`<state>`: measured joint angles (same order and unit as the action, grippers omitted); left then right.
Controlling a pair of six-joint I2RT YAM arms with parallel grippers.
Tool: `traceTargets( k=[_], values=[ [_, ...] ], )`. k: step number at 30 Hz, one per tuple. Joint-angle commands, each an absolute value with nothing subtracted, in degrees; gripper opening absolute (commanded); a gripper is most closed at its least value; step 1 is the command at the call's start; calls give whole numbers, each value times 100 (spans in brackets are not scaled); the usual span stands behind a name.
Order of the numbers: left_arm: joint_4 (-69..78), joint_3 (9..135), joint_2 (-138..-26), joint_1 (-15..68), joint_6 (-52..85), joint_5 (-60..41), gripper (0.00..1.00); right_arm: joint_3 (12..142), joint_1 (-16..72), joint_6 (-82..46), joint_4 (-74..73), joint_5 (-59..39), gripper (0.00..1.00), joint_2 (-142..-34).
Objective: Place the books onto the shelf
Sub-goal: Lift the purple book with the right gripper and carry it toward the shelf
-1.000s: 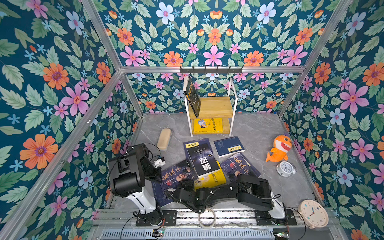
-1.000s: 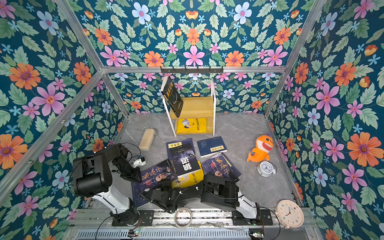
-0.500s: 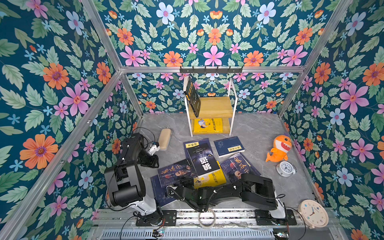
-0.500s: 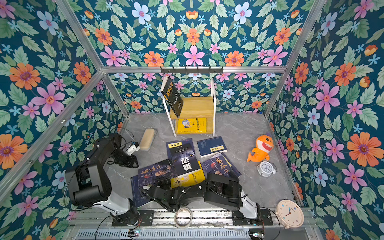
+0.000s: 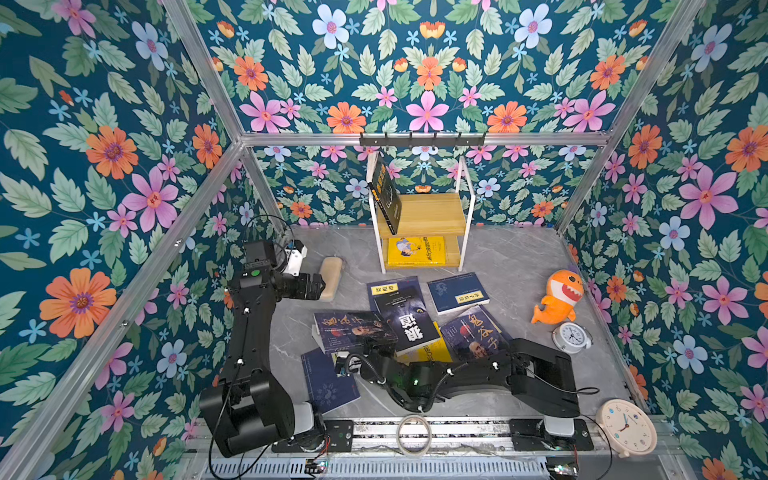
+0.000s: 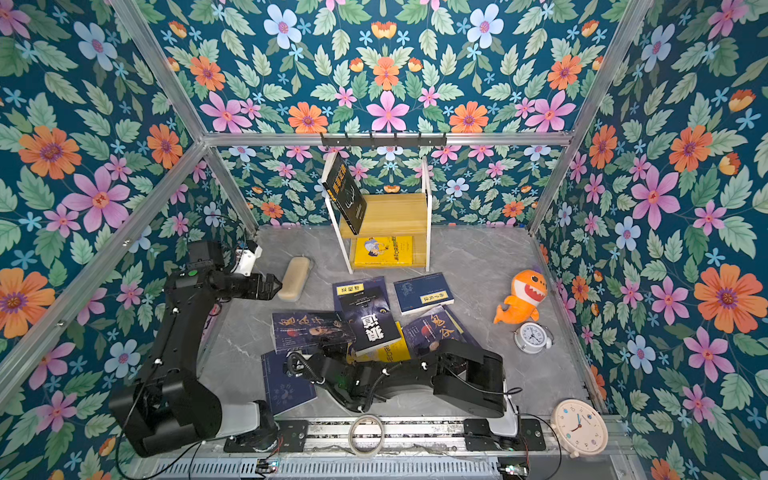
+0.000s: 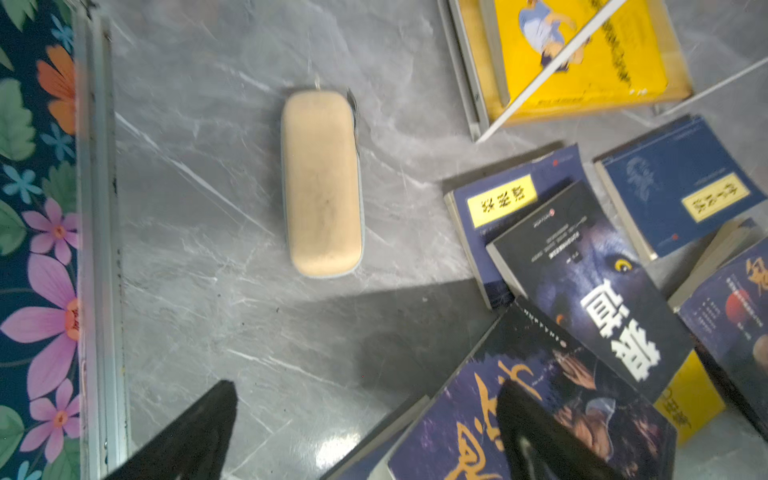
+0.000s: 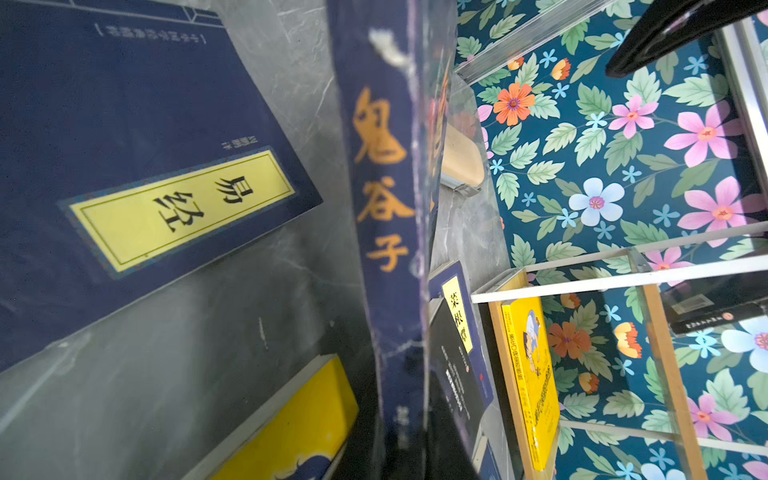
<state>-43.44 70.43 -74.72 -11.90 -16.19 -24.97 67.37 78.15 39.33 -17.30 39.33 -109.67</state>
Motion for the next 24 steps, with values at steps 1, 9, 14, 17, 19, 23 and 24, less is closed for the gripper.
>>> traceTargets(
  k=[1, 9, 14, 17, 19, 23, 24],
  values=[
    [-3446, 6958, -7213, -1126, -1082, -2696, 100, 6594, 7748, 3590, -2379, 3881, 0, -10644],
    [-2165, 6331, -6575, -1084, -174, -2653, 100, 6056, 7477, 2844, -2412, 3652, 0, -9766],
    [-1923, 5951, -6470, -1083, 330, -2606, 100, 5595, 7282, 2251, -2382, 3567, 0, -9009],
    [-1723, 5609, -6359, -1083, 561, -2706, 100, 5220, 7144, 1905, -2510, 3538, 0, -8578],
    [-1589, 5401, -6360, -1085, 758, -2803, 100, 5031, 6996, 1601, -2491, 3540, 0, -8276],
    [-1155, 4928, -6274, -1085, 1011, -3070, 100, 4633, 6778, 1097, -2418, 3533, 0, -7515],
    [-1119, 4845, -6253, -1081, 1011, -3096, 100, 4537, 6705, 964, -2455, 3533, 0, -7353]
  ],
)
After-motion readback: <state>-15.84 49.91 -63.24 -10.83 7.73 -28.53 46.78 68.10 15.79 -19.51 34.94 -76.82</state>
